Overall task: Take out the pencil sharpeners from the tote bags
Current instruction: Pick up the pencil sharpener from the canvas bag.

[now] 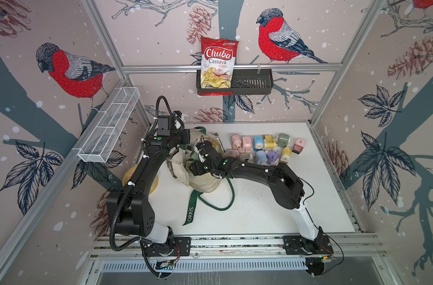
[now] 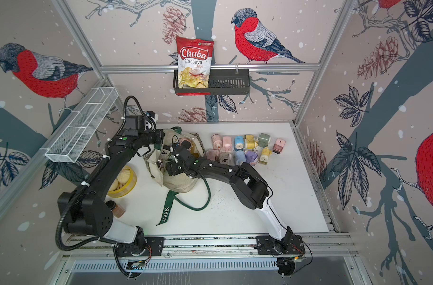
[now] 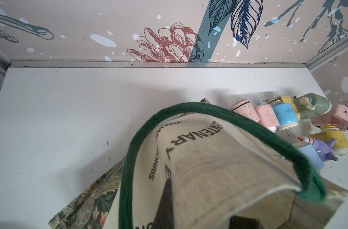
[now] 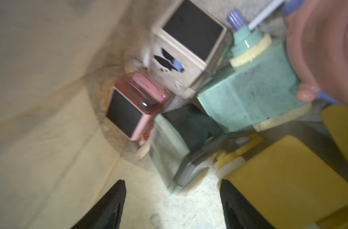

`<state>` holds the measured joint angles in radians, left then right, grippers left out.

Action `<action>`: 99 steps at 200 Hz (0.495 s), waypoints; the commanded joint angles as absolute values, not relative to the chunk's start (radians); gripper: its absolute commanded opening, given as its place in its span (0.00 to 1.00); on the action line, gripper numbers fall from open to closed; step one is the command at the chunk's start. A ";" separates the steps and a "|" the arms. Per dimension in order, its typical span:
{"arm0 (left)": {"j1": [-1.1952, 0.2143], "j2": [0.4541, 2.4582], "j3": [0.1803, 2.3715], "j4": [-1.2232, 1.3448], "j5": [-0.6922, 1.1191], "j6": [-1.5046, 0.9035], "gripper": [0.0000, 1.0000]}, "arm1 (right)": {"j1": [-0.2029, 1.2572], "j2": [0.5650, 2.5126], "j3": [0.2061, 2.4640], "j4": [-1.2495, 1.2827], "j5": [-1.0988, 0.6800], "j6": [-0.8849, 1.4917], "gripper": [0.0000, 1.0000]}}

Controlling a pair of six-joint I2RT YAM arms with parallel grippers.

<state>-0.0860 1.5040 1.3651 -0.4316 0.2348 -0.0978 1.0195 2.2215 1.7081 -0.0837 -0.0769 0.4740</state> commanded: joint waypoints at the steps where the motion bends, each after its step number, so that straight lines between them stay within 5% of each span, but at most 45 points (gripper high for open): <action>1: -0.079 1.496 1.365 -0.376 0.251 -0.106 0.00 | 1.005 2.242 1.718 -0.066 -0.110 0.508 0.80; 99: -0.064 1.493 1.362 -0.363 0.283 -0.113 0.00 | 0.969 2.399 1.866 -0.028 -0.160 0.519 0.87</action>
<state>-0.0681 1.5013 1.3609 -0.4301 0.2840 -0.1078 0.9745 2.3611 1.8343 -0.0208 -0.1299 0.4911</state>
